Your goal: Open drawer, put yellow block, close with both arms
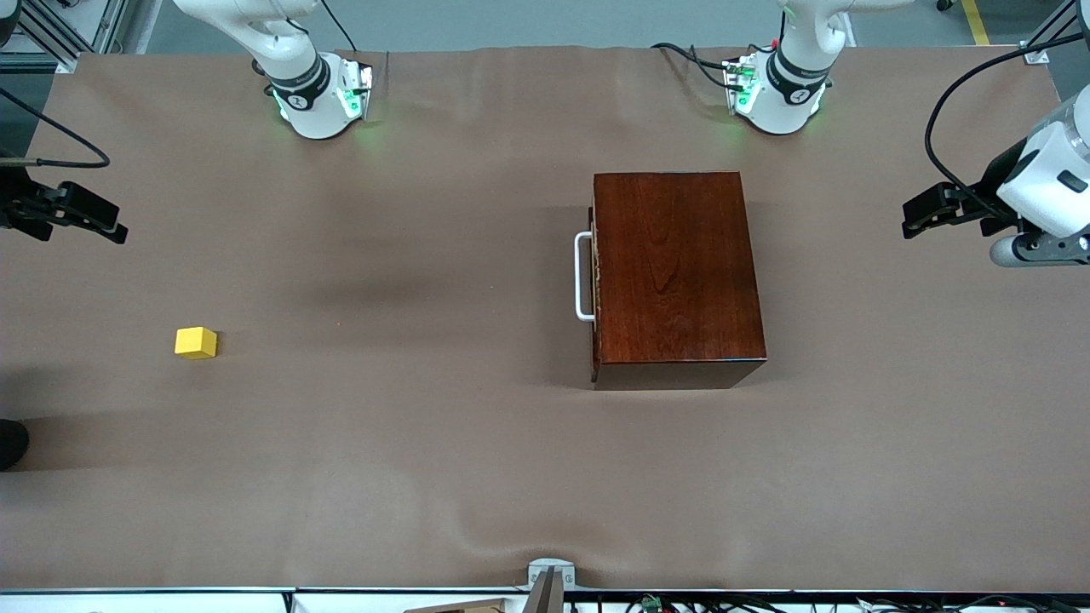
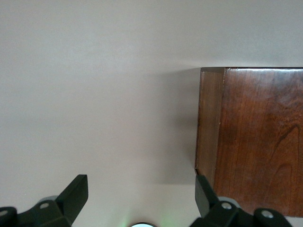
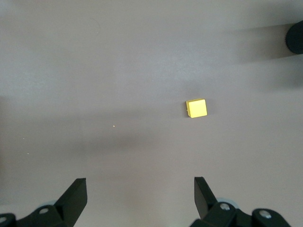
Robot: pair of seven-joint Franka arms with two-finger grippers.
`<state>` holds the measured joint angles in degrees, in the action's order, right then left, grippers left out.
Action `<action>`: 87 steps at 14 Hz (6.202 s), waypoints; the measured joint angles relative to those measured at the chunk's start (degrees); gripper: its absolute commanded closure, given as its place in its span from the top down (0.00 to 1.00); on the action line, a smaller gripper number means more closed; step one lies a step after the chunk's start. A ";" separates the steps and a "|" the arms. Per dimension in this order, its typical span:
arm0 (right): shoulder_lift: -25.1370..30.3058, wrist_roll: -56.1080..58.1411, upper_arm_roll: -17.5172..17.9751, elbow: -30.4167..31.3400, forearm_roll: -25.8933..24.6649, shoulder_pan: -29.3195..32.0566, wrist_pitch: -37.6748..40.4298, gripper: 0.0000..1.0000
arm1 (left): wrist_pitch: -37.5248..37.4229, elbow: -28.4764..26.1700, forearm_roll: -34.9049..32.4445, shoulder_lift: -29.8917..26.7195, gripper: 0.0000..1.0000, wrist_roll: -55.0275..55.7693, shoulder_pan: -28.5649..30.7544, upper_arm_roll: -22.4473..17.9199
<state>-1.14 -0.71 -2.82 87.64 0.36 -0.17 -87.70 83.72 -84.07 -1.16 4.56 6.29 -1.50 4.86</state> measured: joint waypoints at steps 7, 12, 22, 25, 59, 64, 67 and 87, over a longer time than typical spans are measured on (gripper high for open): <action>-0.01 0.00 0.00 0.00 0.00 0.00 0.00 1.00 | 0.00 -0.01 0.00 0.32 1.00 -0.62 -0.46 0.05; -0.01 0.00 0.00 0.00 0.00 -0.01 0.01 1.00 | 0.01 0.00 0.00 0.47 1.00 3.37 -0.50 0.04; -0.02 0.00 0.02 0.00 0.00 -0.03 0.01 1.00 | 1.05 0.99 0.03 2.34 1.00 15.91 -5.44 0.19; -0.02 0.00 0.02 0.02 0.00 -0.03 0.02 1.00 | 1.92 1.11 0.03 4.42 1.00 23.34 -10.35 0.25; -0.04 0.00 0.04 0.04 0.00 -0.06 0.06 1.00 | 23.81 9.07 -11.04 30.02 1.00 58.87 -46.40 -0.03; -0.05 0.00 0.04 0.04 0.00 -0.06 0.08 1.00 | 23.83 9.09 -13.35 33.24 1.00 58.16 -47.81 -0.05; -0.05 0.00 0.04 0.04 0.00 -0.06 0.10 1.00 | 23.83 9.09 -13.38 33.81 1.00 58.02 -47.83 -0.17; -0.06 0.00 0.04 0.06 0.00 -0.06 0.36 1.00 | 21.71 9.09 -13.43 36.92 1.00 56.45 -47.73 -1.05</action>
<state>-1.20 -0.71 -2.78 87.70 0.36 -0.24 -87.35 105.43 -74.98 -14.58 41.47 62.74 -49.23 3.82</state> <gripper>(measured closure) 0.000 0.000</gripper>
